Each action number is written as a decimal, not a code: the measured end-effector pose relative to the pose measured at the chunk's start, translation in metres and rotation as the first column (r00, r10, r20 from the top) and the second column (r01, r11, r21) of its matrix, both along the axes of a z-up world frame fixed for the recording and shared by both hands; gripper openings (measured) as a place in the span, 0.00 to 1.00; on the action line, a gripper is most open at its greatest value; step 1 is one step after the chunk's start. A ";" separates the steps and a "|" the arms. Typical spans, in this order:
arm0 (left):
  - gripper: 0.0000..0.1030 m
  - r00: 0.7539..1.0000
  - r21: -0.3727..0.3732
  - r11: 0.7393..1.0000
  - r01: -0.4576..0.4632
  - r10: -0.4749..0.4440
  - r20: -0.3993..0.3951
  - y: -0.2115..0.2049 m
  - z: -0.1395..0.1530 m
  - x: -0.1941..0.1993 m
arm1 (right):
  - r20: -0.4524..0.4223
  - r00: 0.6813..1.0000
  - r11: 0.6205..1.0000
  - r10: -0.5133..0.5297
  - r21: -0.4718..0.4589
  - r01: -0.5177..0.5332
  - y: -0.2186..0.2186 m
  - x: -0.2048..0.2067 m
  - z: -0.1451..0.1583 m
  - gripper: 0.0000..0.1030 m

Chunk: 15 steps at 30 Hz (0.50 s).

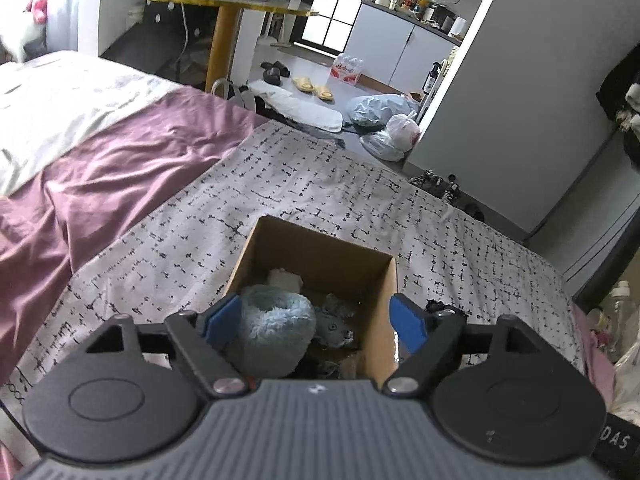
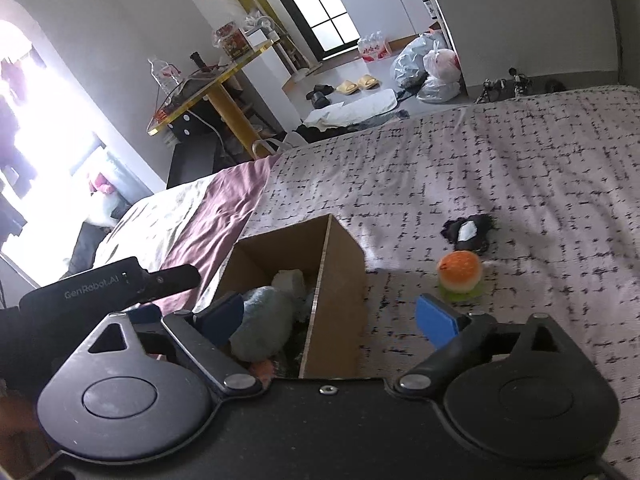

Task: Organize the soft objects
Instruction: 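Lower the grey plush into the box and open the left gripper, then move the left gripper to the orange burger plush while the right gripper approaches the black plush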

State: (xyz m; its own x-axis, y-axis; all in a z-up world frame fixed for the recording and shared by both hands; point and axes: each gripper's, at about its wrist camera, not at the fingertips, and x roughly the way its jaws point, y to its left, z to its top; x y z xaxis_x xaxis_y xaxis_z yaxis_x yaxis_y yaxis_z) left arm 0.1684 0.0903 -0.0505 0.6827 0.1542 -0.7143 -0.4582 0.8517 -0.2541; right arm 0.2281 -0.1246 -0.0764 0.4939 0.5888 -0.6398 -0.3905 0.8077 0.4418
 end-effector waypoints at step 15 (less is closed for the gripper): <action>0.87 0.998 0.088 0.994 0.064 -0.062 -0.022 -0.055 0.012 0.013 | 0.032 0.999 0.999 -0.037 -0.011 0.038 -0.061 0.011 0.007 0.96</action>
